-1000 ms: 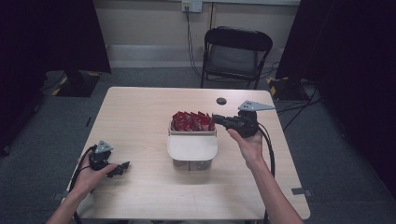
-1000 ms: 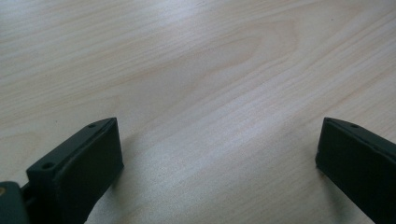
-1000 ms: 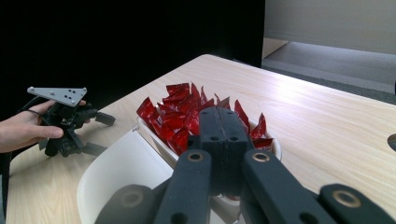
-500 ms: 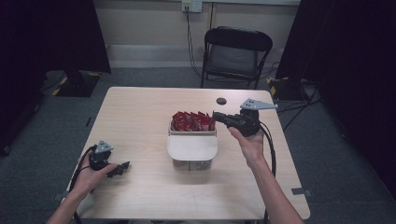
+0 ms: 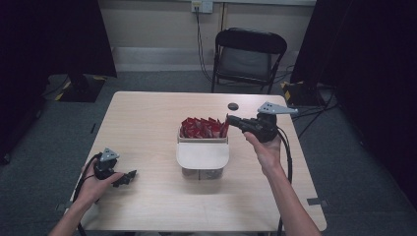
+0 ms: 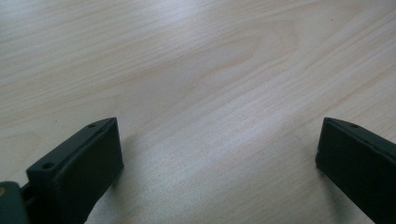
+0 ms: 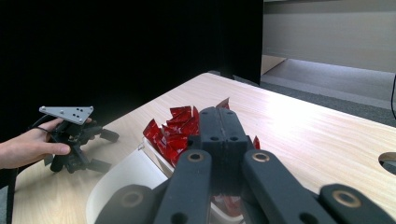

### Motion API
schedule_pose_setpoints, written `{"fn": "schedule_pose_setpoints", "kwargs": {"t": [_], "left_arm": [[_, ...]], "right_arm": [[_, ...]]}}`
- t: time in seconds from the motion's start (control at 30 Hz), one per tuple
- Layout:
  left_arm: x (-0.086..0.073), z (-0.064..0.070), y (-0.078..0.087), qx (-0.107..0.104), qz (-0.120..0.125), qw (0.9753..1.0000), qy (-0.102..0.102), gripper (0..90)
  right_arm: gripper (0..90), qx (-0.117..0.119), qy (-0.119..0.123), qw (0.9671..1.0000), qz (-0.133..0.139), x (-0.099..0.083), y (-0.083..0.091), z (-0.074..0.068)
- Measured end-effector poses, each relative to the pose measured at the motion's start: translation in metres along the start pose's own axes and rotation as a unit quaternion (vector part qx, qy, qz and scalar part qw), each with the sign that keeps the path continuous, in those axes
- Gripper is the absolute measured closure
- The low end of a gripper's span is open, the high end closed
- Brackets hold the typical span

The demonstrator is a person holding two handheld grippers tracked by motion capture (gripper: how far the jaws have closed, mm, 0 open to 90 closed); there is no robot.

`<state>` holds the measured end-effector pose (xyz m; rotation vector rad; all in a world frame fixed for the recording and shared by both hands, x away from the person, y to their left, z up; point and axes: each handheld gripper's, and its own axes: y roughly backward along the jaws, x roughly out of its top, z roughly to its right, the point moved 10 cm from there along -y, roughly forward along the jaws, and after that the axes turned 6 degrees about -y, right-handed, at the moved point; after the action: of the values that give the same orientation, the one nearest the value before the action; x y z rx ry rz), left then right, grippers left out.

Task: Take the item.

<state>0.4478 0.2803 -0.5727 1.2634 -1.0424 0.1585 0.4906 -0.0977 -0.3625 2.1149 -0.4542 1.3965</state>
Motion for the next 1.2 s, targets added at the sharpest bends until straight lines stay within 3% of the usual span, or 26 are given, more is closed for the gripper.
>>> {"fn": "schedule_pose_setpoints", "kwargs": {"t": [0.53, 1.2], "left_arm": [[0.0, 0.0, 0.0, 0.0, 0.0, 1.0, 0.0, 0.0], [0.0, 0.0, 0.0, 0.0, 0.0, 1.0, 0.0, 0.0]], "right_arm": [[90.0, 0.008, 0.011, 0.9997, 0.018, 0.013, 0.01, -0.005], [90.0, 0.012, 0.012, 0.9986, 0.05, 0.038, 0.037, -0.008]]}}
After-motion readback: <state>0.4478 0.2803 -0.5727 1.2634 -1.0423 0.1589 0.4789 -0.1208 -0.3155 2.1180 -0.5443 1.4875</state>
